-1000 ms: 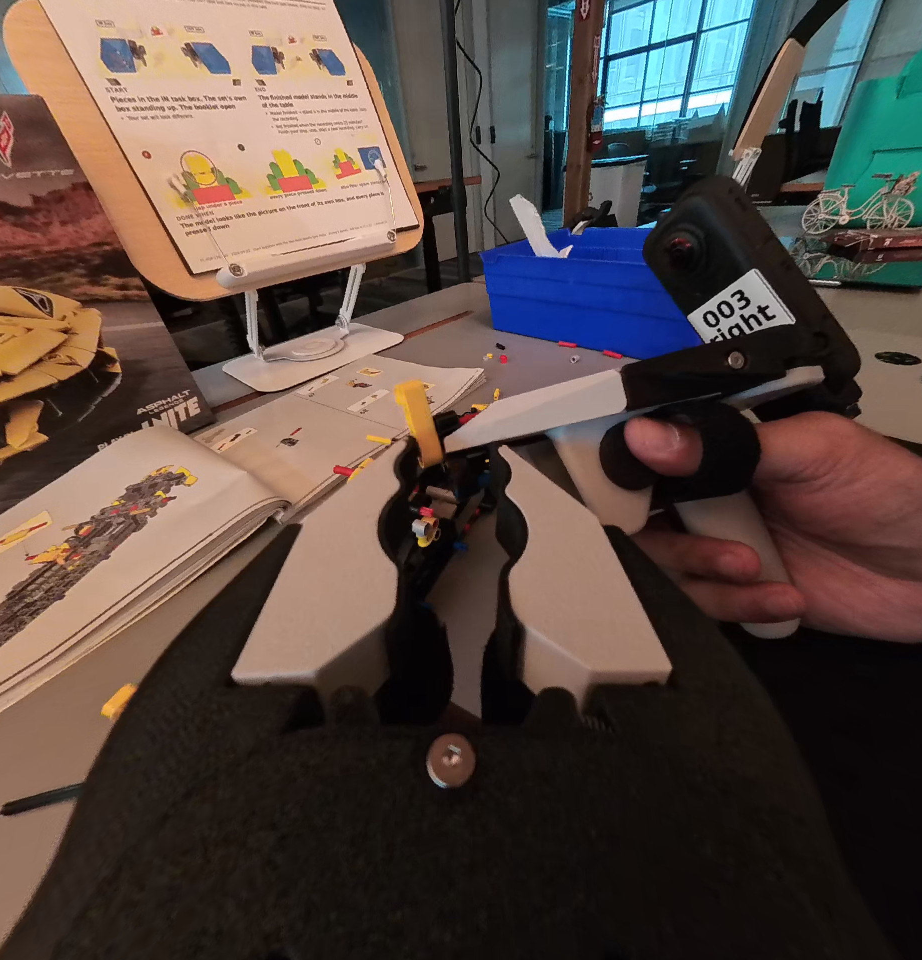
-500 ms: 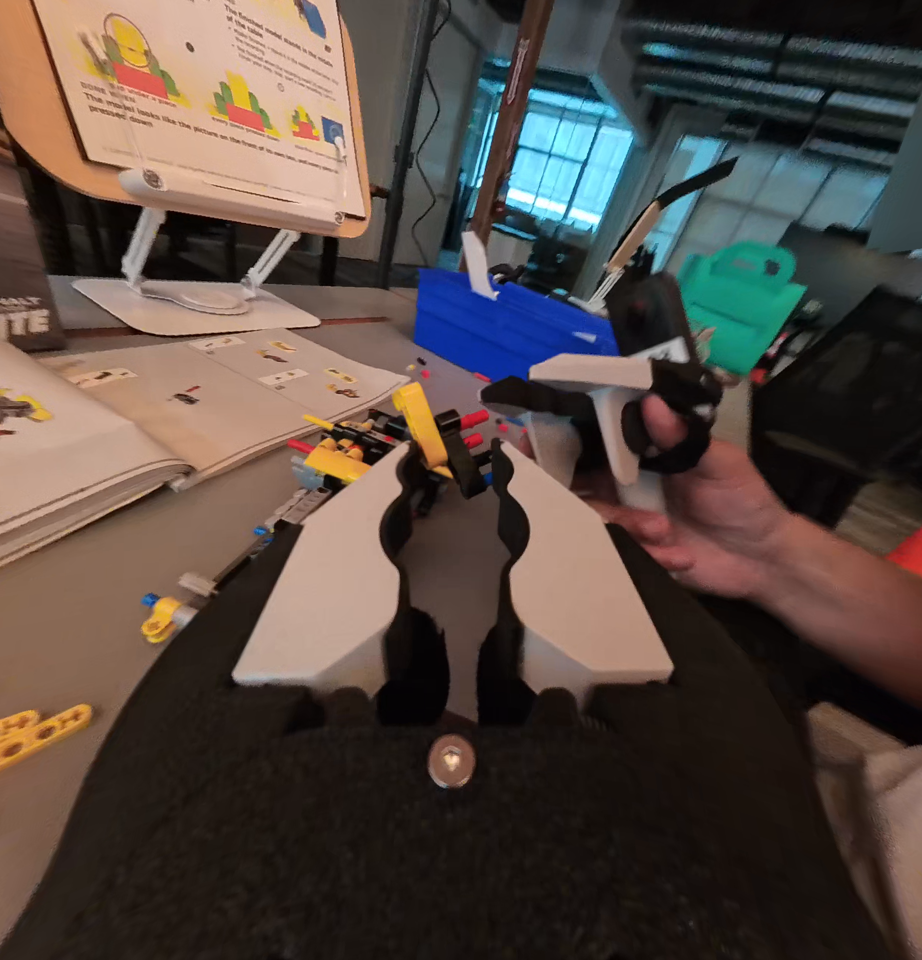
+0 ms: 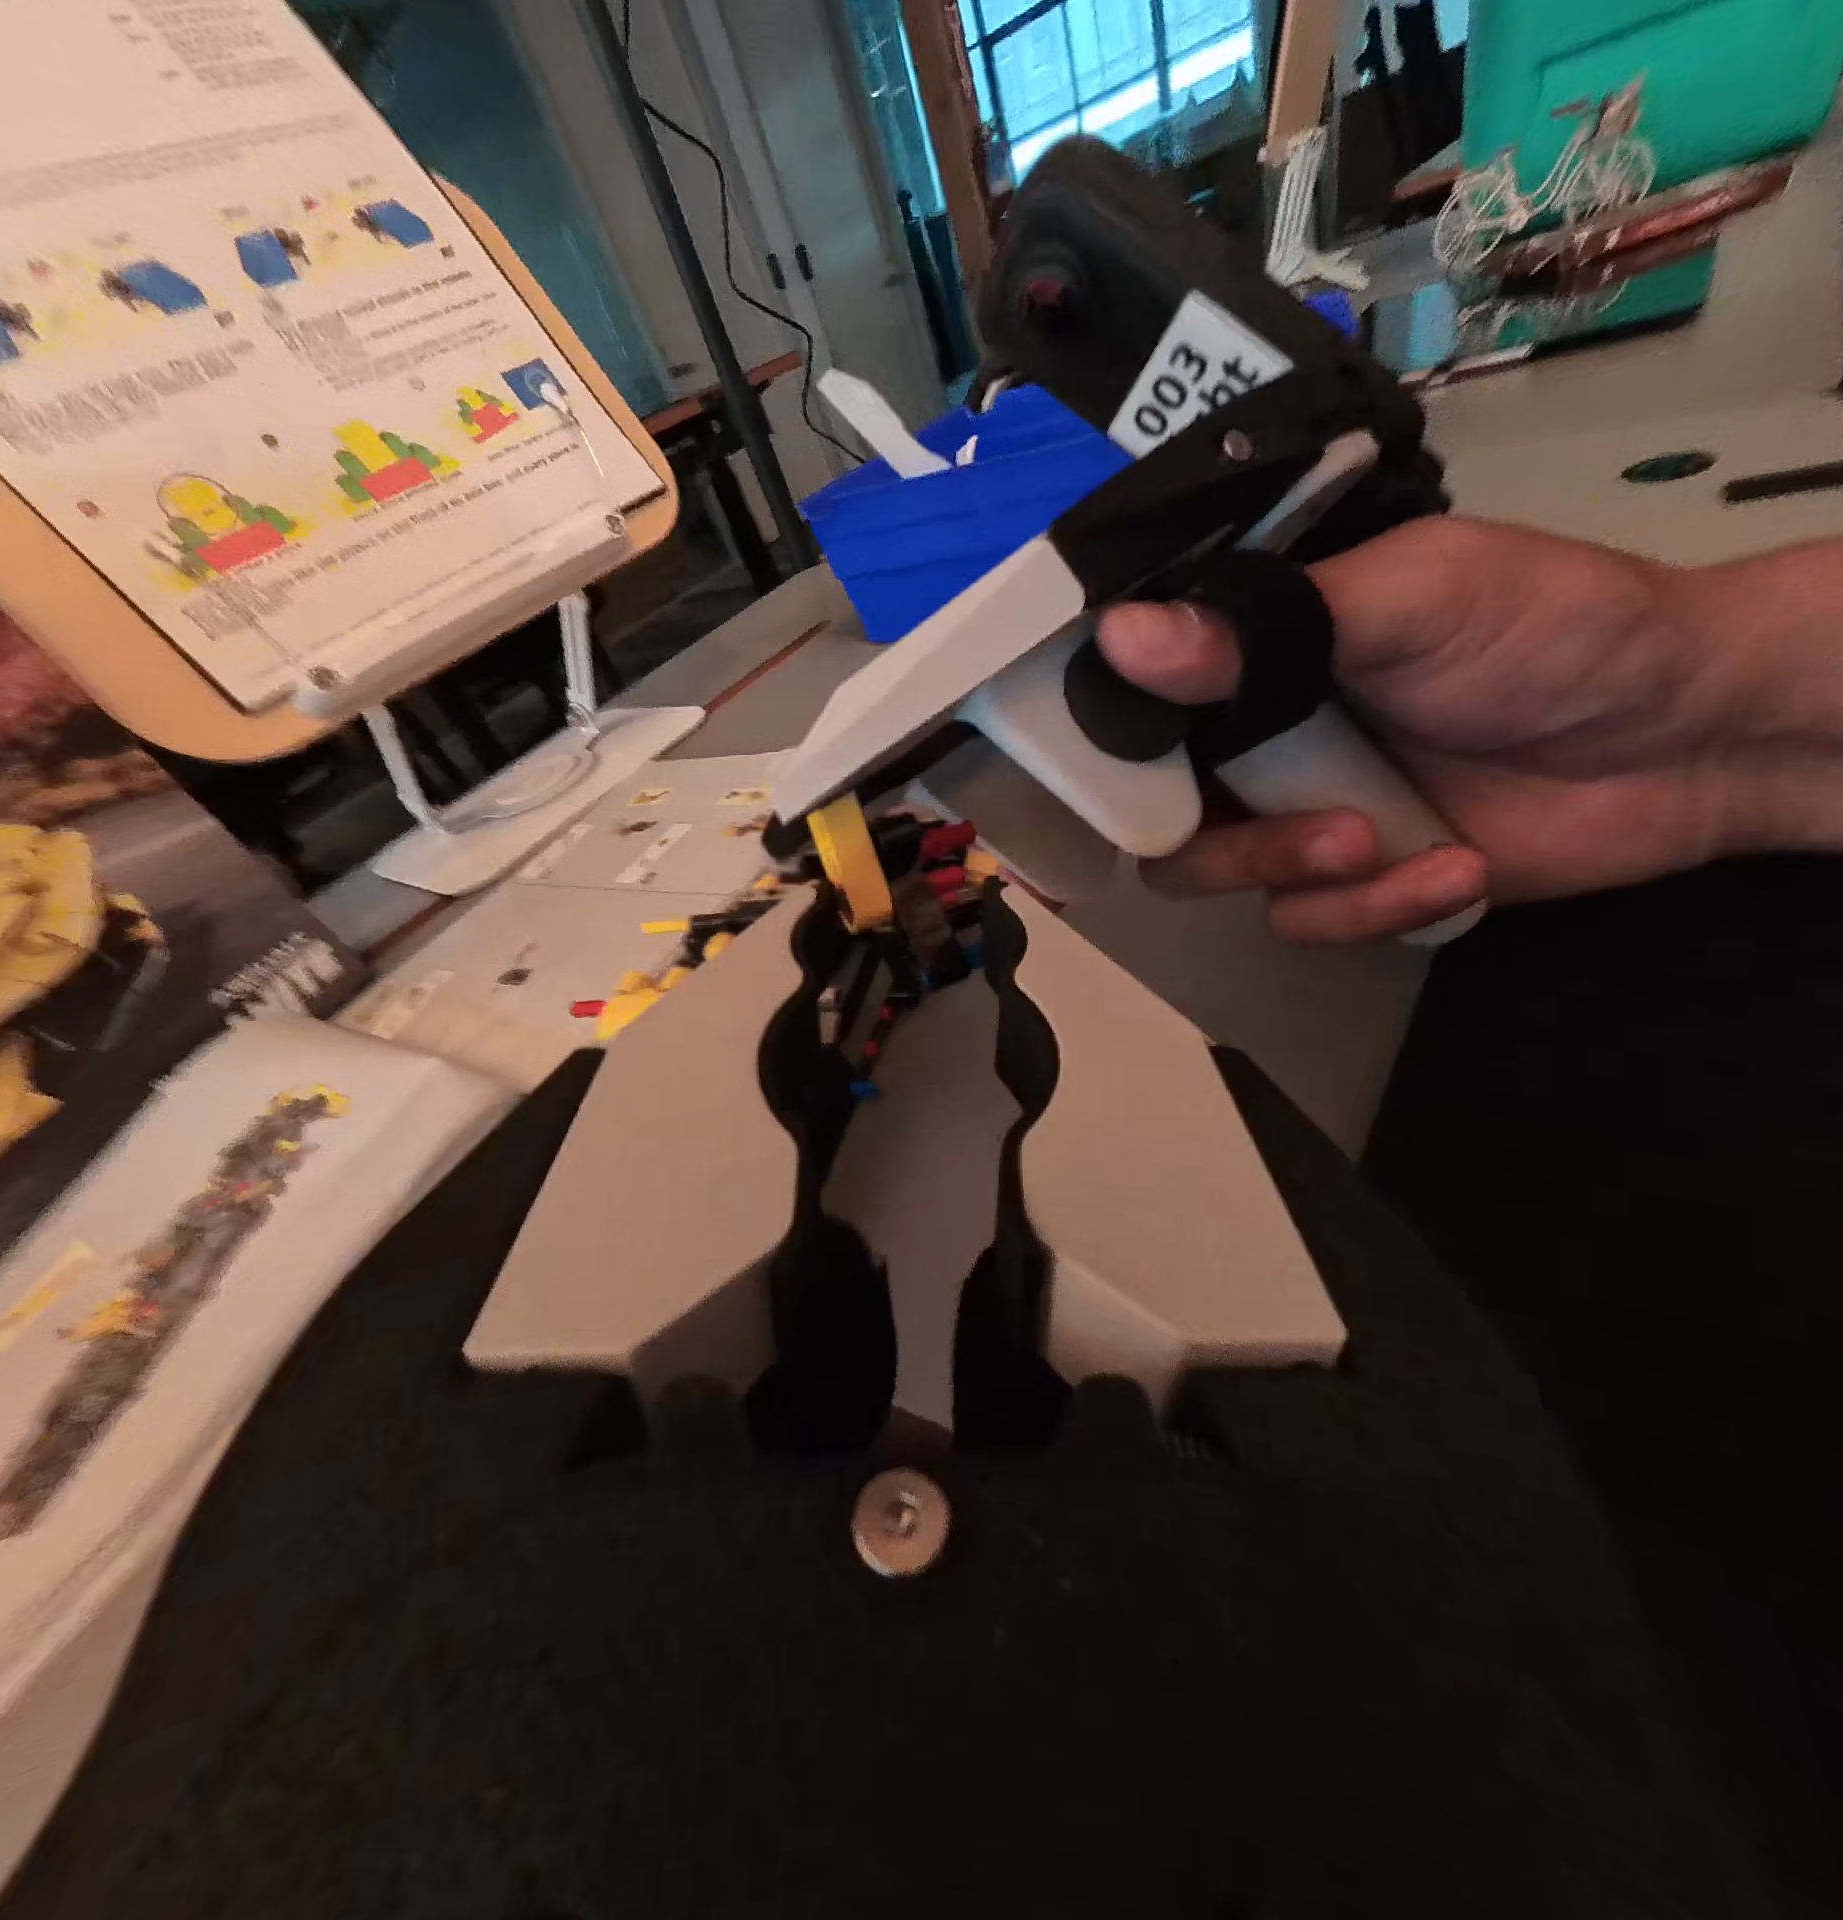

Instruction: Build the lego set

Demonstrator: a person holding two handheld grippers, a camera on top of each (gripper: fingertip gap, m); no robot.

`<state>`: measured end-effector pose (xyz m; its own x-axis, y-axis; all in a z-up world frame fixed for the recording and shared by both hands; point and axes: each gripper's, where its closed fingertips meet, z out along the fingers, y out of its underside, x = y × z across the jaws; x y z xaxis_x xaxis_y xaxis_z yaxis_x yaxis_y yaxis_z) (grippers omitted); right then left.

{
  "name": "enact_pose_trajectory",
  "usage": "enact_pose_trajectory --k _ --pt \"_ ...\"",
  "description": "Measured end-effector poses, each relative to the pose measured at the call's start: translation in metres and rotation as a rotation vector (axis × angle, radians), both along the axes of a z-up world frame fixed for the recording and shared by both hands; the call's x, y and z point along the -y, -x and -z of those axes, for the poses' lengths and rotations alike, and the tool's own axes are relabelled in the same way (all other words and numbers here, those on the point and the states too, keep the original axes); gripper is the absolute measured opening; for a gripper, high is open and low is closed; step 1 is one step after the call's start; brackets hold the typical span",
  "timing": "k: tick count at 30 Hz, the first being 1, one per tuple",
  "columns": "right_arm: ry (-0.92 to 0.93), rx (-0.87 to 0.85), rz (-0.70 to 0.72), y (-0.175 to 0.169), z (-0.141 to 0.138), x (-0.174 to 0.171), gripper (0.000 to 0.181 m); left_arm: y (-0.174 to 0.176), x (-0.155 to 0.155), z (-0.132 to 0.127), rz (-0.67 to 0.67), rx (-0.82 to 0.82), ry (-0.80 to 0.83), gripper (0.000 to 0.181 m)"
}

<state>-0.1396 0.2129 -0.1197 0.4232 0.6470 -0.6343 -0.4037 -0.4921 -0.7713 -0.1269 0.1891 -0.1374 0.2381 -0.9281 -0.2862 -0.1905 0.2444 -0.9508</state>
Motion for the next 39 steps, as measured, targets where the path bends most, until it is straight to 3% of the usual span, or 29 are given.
enact_pose_trajectory --k 4,9,12,24,39 --pt "-0.033 -0.079 0.022 -0.01 -0.009 0.0 0.014 0.003 -0.007 -0.001 0.099 0.071 0.347 0.032" --pt "-0.096 -0.069 -0.011 -0.001 -0.016 0.007 0.014 0.007 0.001 -0.01 0.247 0.141 0.523 0.027" --pt "-0.084 -0.123 -0.031 -0.003 -0.019 0.008 0.014 0.01 0.006 -0.016 0.305 0.177 0.54 0.01" --pt "0.1 -0.51 -0.291 0.0 -0.028 0.019 0.014 0.012 0.022 -0.026 0.381 0.2 0.466 0.008" --pt "-0.048 -0.262 -0.126 0.001 -0.025 0.015 0.014 0.011 0.015 -0.02 0.366 0.185 0.535 0.008"
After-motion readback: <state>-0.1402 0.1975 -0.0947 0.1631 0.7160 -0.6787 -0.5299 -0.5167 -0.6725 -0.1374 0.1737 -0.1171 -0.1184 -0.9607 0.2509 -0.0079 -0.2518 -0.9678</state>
